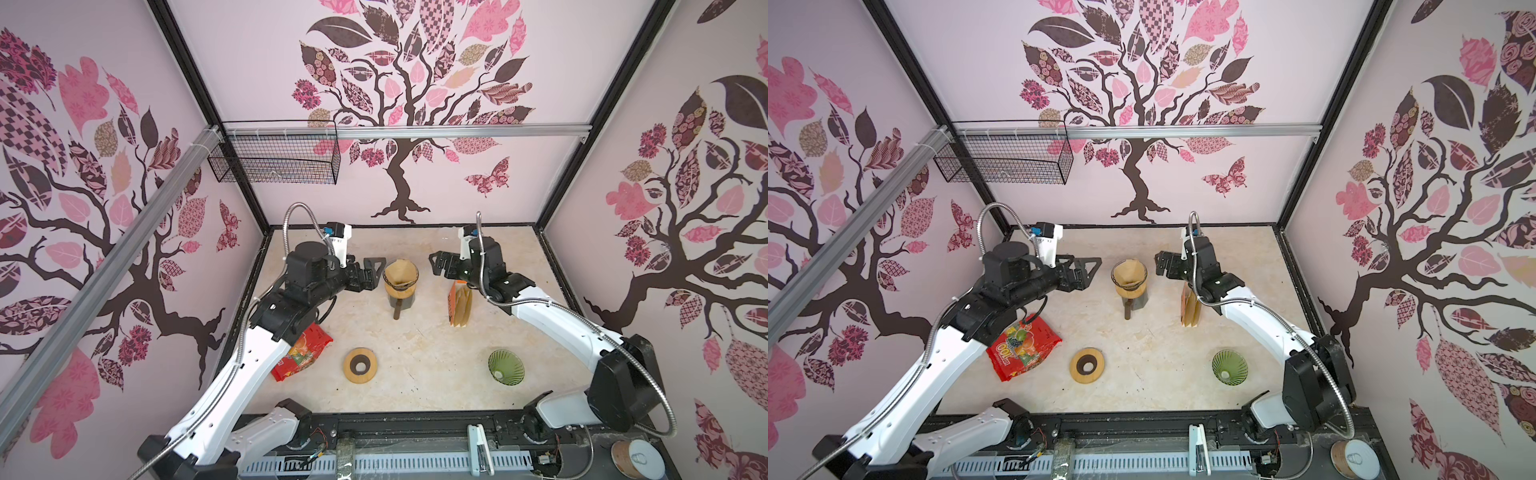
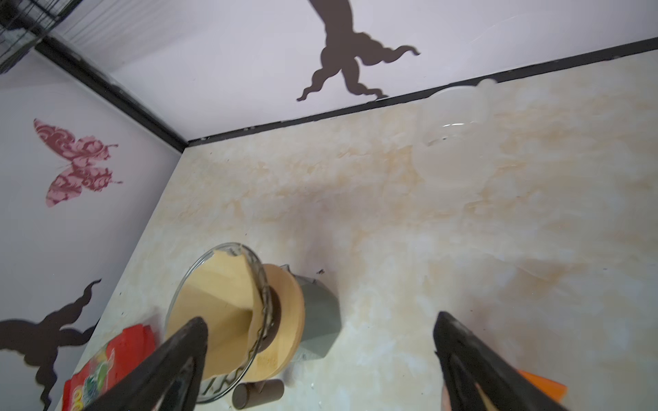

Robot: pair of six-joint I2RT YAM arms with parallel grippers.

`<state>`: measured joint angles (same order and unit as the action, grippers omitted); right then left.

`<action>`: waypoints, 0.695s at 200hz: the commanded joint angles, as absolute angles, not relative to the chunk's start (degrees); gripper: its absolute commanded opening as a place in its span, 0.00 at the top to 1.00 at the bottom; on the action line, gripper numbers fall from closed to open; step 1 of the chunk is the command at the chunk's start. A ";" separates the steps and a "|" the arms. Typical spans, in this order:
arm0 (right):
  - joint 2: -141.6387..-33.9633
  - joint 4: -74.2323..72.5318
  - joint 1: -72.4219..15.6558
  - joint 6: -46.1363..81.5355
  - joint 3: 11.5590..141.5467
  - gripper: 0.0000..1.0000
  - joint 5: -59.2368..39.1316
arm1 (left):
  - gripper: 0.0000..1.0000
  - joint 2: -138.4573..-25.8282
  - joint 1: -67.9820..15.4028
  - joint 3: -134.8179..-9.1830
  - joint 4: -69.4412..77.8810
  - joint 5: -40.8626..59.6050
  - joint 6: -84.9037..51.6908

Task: Place the coffee filter in the dripper
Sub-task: 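Move the right gripper to the clear plastic cup while the left gripper withdraws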

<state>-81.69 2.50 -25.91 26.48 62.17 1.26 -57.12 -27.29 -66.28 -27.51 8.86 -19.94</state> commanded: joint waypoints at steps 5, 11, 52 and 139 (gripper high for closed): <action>-82.21 6.64 -24.91 29.44 64.20 0.00 9.34 | 0.03 -51.52 -27.23 -58.75 -28.20 8.74 -18.48; -83.64 8.08 -24.87 29.66 65.94 0.00 10.81 | 0.03 -50.34 -27.24 -56.95 -27.69 8.40 -18.08; -98.32 17.52 -22.06 34.39 82.24 0.00 13.93 | 0.03 -49.08 -26.79 -52.70 -26.07 8.96 -17.66; -129.27 34.65 -17.58 36.78 120.79 0.00 15.11 | 0.03 -49.25 -26.56 -51.28 -24.06 14.06 -19.60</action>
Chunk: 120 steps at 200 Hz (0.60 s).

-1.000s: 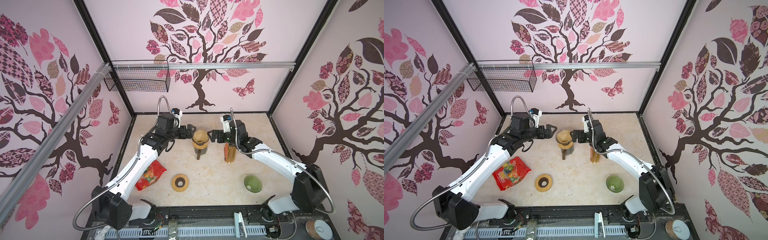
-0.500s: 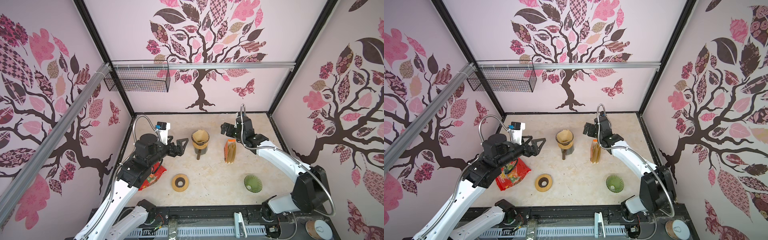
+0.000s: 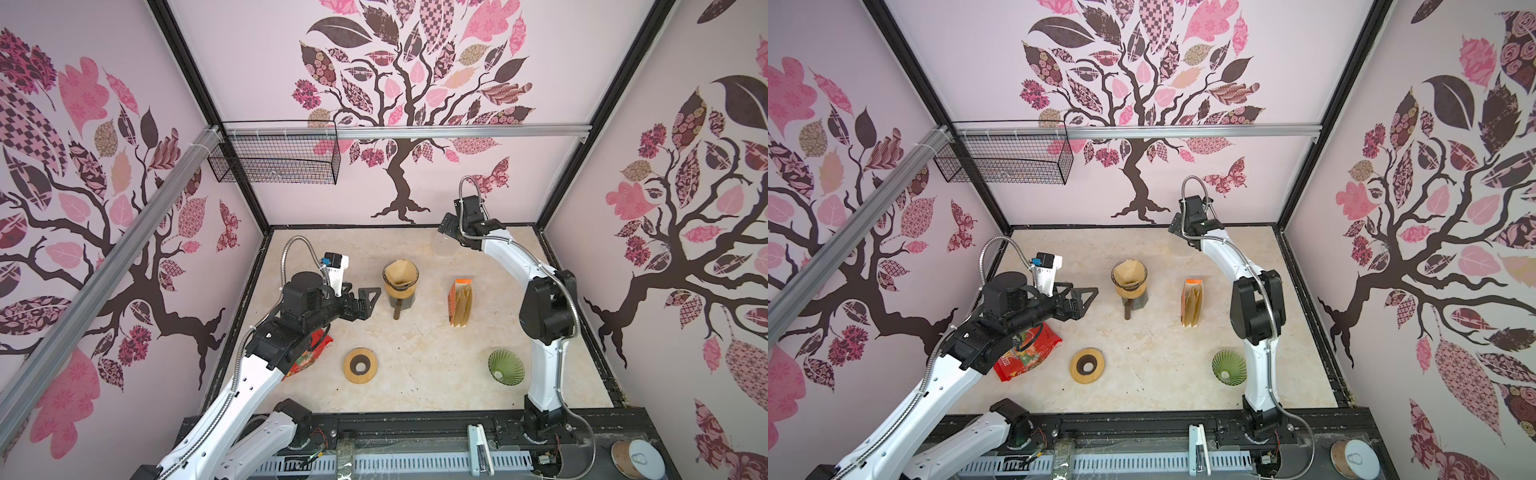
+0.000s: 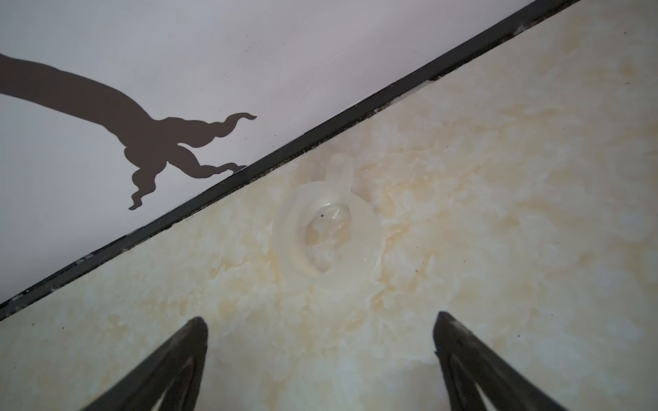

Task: Place the coffee filter in the dripper
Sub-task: 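Move the right gripper to the clear plastic cup while the left gripper withdraws, then grasp the clear plastic cup with the right gripper and lift it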

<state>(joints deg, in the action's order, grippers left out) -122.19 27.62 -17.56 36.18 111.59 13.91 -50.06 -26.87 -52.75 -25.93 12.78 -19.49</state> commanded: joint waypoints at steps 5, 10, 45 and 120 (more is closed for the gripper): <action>-130.74 35.31 -17.58 36.69 122.77 0.00 15.03 | 0.03 -49.23 -26.63 -51.26 -24.05 14.13 -19.60; -132.22 35.88 -17.58 36.51 124.15 0.00 14.68 | 0.03 -49.25 -26.62 -51.22 -23.91 14.11 -19.71; -139.91 37.51 -17.51 34.85 134.45 0.00 12.23 | 0.03 -49.26 -26.54 -51.21 -23.60 14.63 -20.03; -144.77 33.55 -17.49 33.33 134.82 0.00 13.84 | 0.03 -49.10 -26.17 -51.02 -22.89 15.81 -20.56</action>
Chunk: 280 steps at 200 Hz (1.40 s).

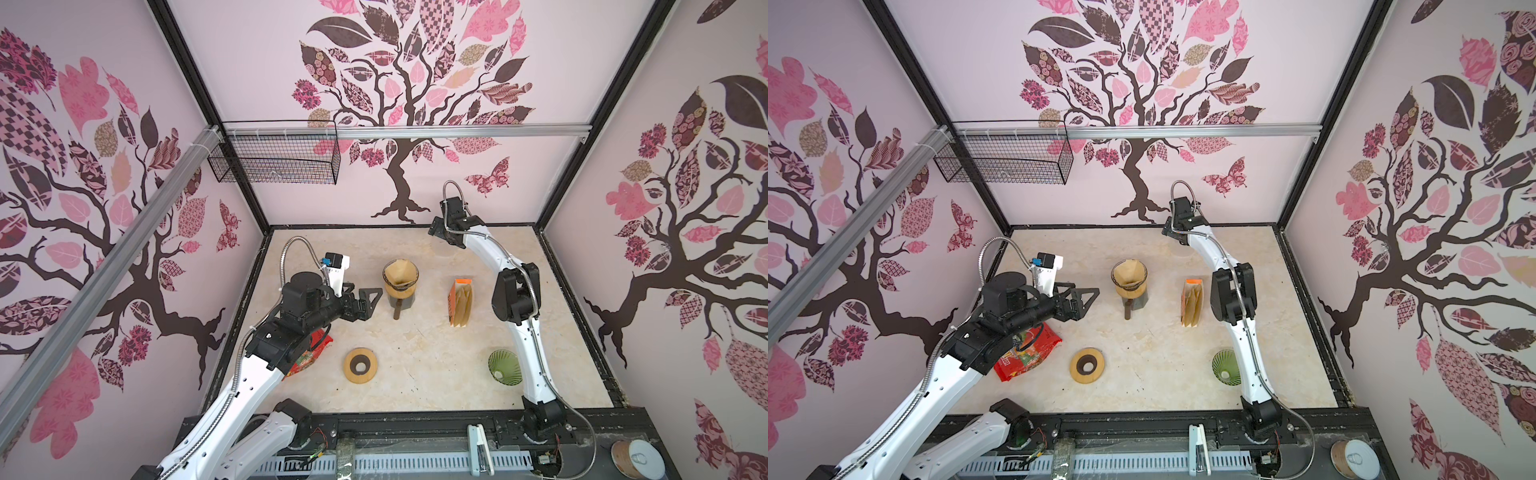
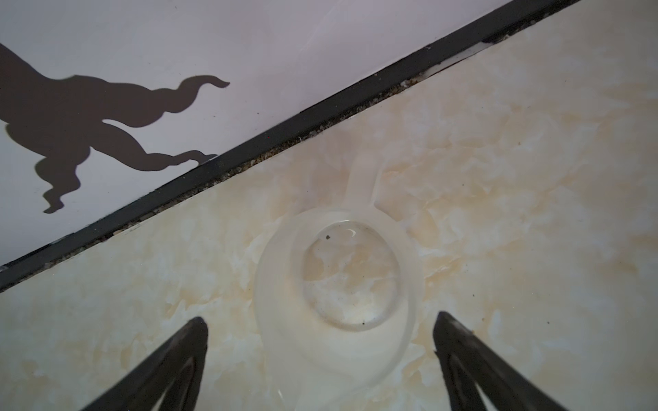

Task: Place the coffee filter in the dripper
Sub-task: 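Grasp the clear plastic cup with the right gripper and lift it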

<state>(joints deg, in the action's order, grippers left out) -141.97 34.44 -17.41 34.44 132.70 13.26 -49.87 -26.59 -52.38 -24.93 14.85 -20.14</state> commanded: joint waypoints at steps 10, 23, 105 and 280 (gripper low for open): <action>-145.23 33.36 -17.40 33.29 135.06 0.00 13.97 | 0.03 -49.13 -26.05 -50.94 -22.77 16.00 -20.65; -145.90 33.32 -17.34 33.26 135.34 0.00 14.40 | 0.03 -49.05 -25.92 -50.79 -22.73 16.17 -20.65; -149.14 31.47 -16.57 32.02 136.75 0.00 14.32 | 0.03 -48.55 -25.66 -50.54 -22.06 16.45 -20.83; -139.47 21.88 -16.00 20.88 122.25 0.01 5.46 | 0.03 -48.42 -24.86 -50.18 -21.13 17.75 -21.62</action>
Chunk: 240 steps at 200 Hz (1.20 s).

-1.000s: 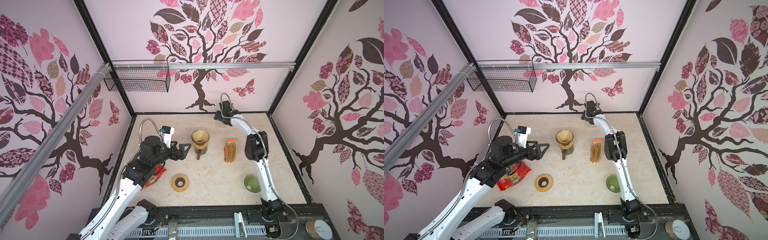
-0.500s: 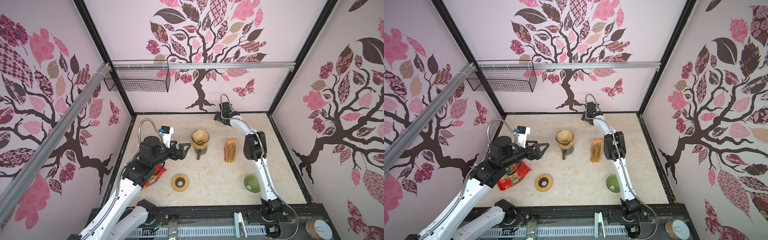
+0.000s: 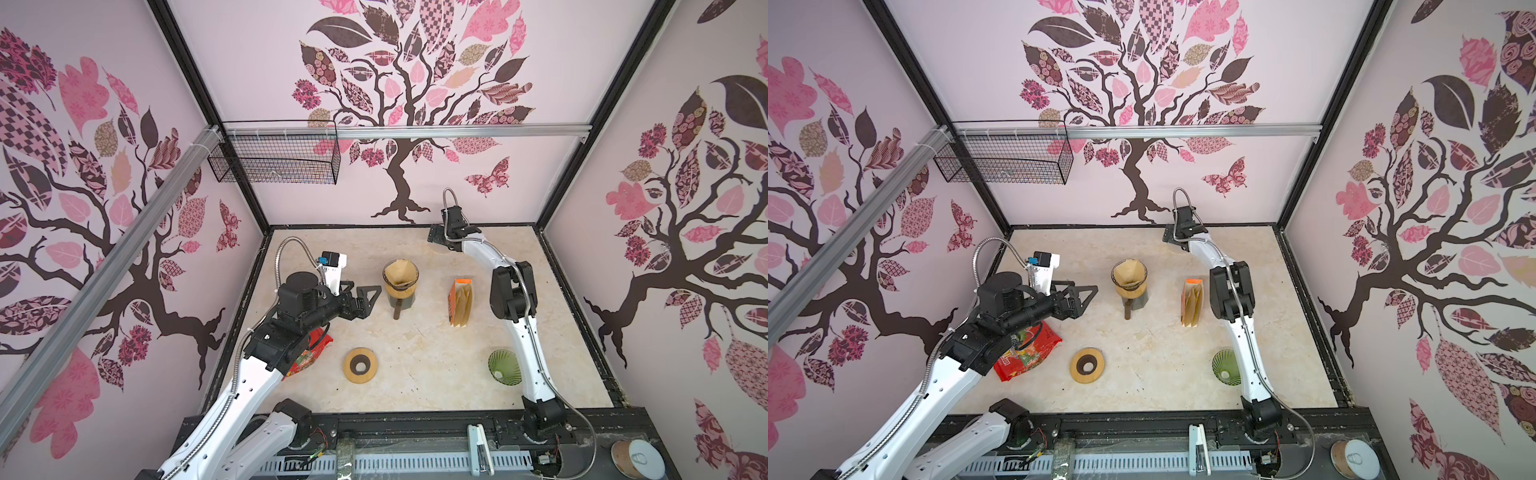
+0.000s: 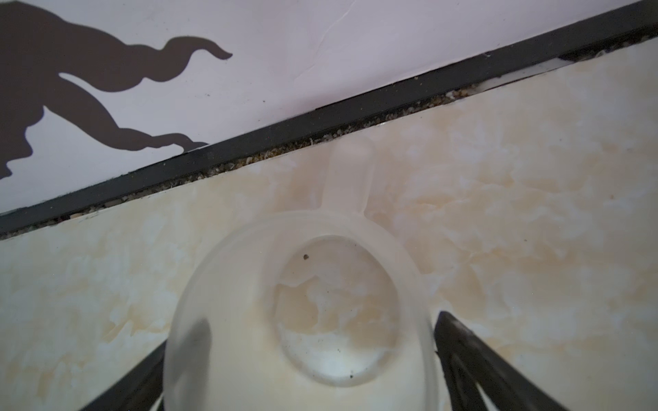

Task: Place the coffee filter in the dripper
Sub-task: 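Grasp the clear plastic cup with the right gripper and lift it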

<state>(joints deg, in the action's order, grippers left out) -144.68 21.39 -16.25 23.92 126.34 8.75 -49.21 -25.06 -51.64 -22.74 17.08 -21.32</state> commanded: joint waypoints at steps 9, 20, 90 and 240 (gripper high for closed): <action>-138.43 21.32 -16.02 20.29 121.33 0.01 4.81 | 0.03 -48.34 -24.87 -50.19 -21.05 17.75 -21.60; -137.63 21.35 -16.00 19.81 120.44 0.01 4.48 | 0.03 -48.38 -24.77 -50.18 -21.02 17.75 -21.62; -130.97 19.37 -16.96 18.61 111.86 0.05 1.32 | 0.03 -48.18 -24.75 -50.10 -21.01 17.83 -21.64; -119.96 17.01 -20.68 15.19 96.36 0.11 1.76 | 0.03 -47.99 -24.72 -50.01 -21.09 17.23 -21.56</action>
<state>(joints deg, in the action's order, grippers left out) -124.44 16.67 -19.84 16.47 96.88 2.09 -48.73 -24.99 -51.48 -22.37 17.21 -21.61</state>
